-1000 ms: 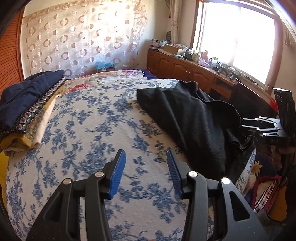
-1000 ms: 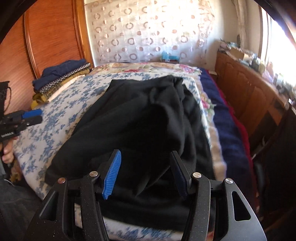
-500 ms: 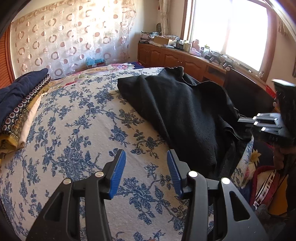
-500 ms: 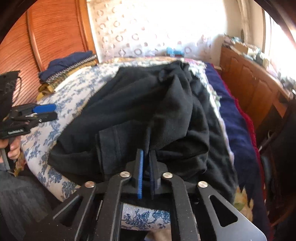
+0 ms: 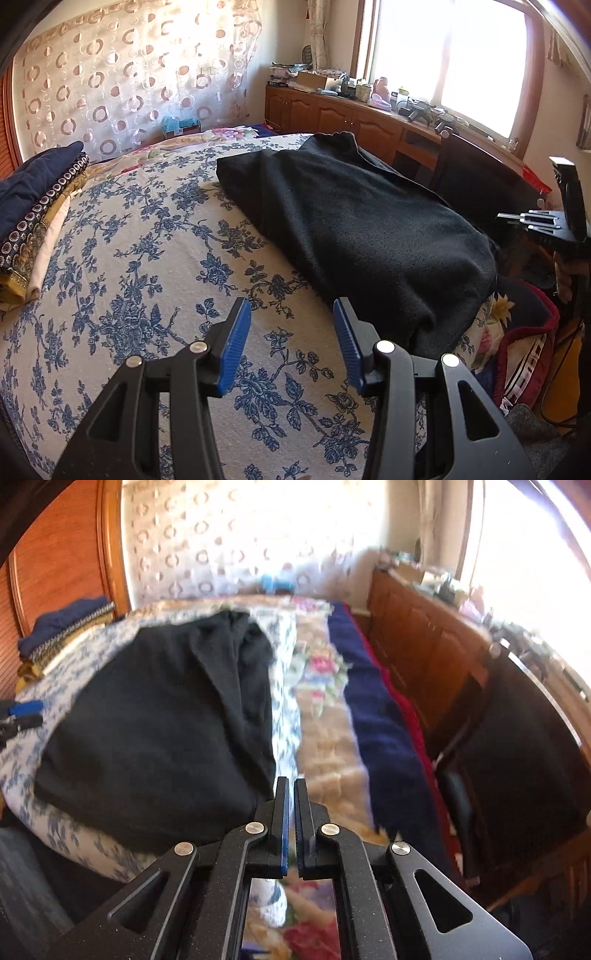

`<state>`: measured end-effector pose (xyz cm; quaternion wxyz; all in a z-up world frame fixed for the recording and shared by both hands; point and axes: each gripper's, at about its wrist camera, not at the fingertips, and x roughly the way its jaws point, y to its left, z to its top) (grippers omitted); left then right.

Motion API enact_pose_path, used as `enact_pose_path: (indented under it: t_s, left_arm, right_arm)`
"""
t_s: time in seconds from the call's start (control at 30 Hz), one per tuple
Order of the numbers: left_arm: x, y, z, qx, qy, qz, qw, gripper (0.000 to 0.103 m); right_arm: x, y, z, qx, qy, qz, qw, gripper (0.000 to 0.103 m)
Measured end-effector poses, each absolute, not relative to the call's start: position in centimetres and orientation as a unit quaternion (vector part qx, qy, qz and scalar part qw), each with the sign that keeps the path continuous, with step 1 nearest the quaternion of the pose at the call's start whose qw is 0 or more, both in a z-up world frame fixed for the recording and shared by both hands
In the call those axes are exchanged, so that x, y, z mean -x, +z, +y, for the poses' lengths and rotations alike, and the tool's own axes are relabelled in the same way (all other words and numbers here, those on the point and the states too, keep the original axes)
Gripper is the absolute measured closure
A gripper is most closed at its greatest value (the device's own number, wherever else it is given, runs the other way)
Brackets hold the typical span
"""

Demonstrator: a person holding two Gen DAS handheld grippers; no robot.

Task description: Fold small clothes

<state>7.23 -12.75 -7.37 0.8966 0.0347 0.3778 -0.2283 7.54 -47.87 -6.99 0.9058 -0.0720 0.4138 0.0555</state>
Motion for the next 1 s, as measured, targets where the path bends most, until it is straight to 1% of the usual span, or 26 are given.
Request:
enact_pose_path:
  t_s: [0.1, 0.3, 0.33, 0.4, 0.43, 0.47, 0.53, 0.73, 0.77, 0.8, 0.83, 0.87, 0.9, 0.93, 1.0]
  left_arm:
    - [-7.6, -7.3, -12.7, -0.034, -0.225, 0.378, 0.897, 0.058]
    - [-10.4, -6.2, -12.8, -0.04, -0.219, 0.368, 0.903, 0.058]
    - [-10.9, -5.9, -12.9, -0.042, -0.218, 0.365, 0.904, 0.058]
    - [-12.3, -5.3, -13.1, -0.044, -0.22, 0.36, 0.906, 0.058]
    - [-13.0, -5.1, -13.2, -0.046, -0.219, 0.358, 0.907, 0.058]
    - [-13.6, -4.9, -13.3, -0.047, -0.218, 0.356, 0.908, 0.058]
    - [-14.8, -4.5, -13.5, -0.048, -0.216, 0.352, 0.909, 0.058]
    - [-17.9, -4.5, -13.9, -0.041, -0.213, 0.358, 0.908, 0.058]
    - [-18.2, -4.7, -14.0, -0.041, -0.213, 0.36, 0.907, 0.058]
    - [-18.6, -5.0, -14.1, -0.04, -0.213, 0.363, 0.906, 0.058]
    - [-19.0, -5.2, -14.2, -0.039, -0.214, 0.367, 0.904, 0.058]
    - [-19.3, -5.5, -14.3, -0.038, -0.215, 0.371, 0.903, 0.058]
    - [-19.7, -5.8, -14.4, -0.038, -0.215, 0.375, 0.901, 0.058]
    - [-20.0, -6.1, -14.4, -0.037, -0.215, 0.379, 0.899, 0.058]
    - [-20.5, -6.4, -14.4, -0.035, -0.215, 0.382, 0.898, 0.058]
  right_arm:
    - [-7.6, -6.9, -47.6, 0.07, 0.062, 0.406, 0.909, 0.103]
    - [-10.9, -3.9, -44.6, 0.078, 0.106, 0.352, 0.927, 0.103]
    - [-11.7, -3.6, -44.1, 0.078, 0.114, 0.346, 0.928, 0.1]
    - [-14.4, -2.8, -42.6, 0.076, 0.133, 0.333, 0.931, 0.077]
    - [-15.3, -2.6, -42.2, 0.073, 0.137, 0.33, 0.931, 0.054]
    - [-16.6, -2.5, -41.6, 0.07, 0.143, 0.328, 0.931, 0.049]
    - [-19.1, -2.6, -40.3, 0.069, 0.165, 0.328, 0.928, 0.049]
    - [-27.1, -5.4, -37.2, 0.066, 0.194, 0.386, 0.9, 0.049]
    - [-28.1, -5.9, -37.0, 0.069, 0.193, 0.397, 0.895, 0.053]
    - [-28.9, -6.3, -36.9, 0.071, 0.196, 0.405, 0.891, 0.055]
    - [-29.6, -6.7, -36.8, 0.073, 0.198, 0.411, 0.887, 0.063]
    - [-30.3, -7.2, -36.9, 0.077, 0.203, 0.419, 0.882, 0.083]
    - [-30.7, -7.4, -37.1, 0.079, 0.21, 0.424, 0.877, 0.096]
    - [-30.9, -7.4, -37.4, 0.08, 0.216, 0.426, 0.875, 0.101]
    - [-30.8, -6.6, -39.0, 0.078, 0.21, 0.41, 0.884, 0.101]
